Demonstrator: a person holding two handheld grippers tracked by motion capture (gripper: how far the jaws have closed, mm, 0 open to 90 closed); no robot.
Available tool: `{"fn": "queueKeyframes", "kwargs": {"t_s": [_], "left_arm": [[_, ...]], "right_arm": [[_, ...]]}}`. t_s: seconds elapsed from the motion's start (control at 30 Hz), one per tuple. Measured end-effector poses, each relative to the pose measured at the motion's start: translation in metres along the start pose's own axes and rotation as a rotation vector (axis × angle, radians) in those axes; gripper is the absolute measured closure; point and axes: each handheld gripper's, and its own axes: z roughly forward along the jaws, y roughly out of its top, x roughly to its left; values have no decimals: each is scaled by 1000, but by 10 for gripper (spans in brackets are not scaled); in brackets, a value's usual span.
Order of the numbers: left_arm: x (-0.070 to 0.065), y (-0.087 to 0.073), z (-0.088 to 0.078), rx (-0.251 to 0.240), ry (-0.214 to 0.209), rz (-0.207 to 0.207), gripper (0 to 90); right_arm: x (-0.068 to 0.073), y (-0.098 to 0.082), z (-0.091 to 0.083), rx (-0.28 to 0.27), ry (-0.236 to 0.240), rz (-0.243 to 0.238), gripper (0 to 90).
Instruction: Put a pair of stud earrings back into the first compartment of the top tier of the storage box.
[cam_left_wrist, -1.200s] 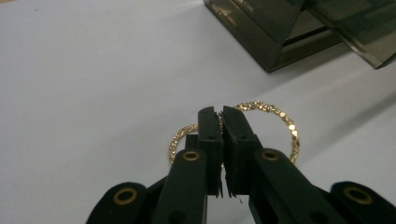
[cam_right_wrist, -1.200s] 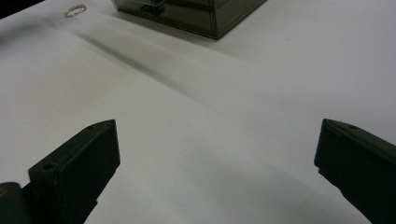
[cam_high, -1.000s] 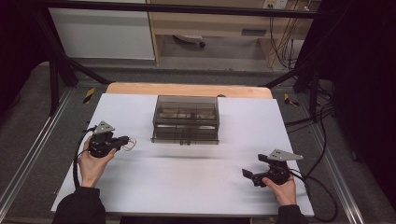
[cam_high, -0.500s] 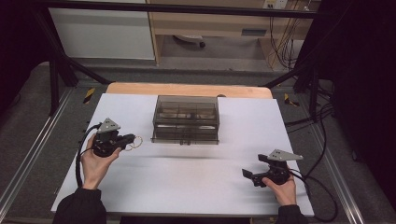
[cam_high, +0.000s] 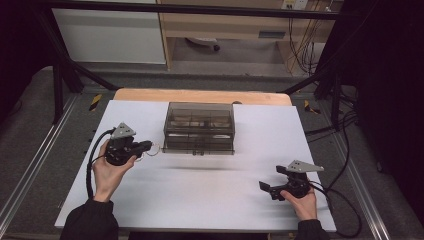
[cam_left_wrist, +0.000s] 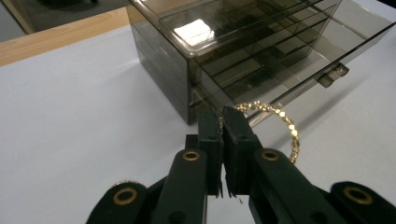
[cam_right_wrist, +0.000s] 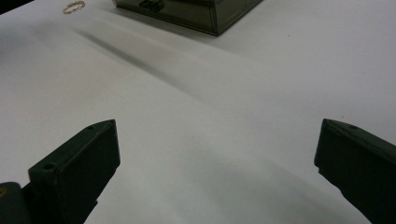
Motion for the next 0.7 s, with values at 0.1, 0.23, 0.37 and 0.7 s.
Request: {"fn": "queueKeyframes", "kwargs": {"t_s": [0.1,0.23,0.37,0.7], "left_arm": [[-3,5,2,-1,-2,8,856],[-7,11,7,-1,-8,11,856],[-11,16,11,-1,-17,21,856],[-15,25,26,14,-17,15,856]], "right_arm": [[0,0,0,0,0,-3,7],[0,0,-1,-1,-1,-3,6],[0,0,-1,-2,-1,-2,6],[-1,0,-1,-3,-1,-4,7]]}}
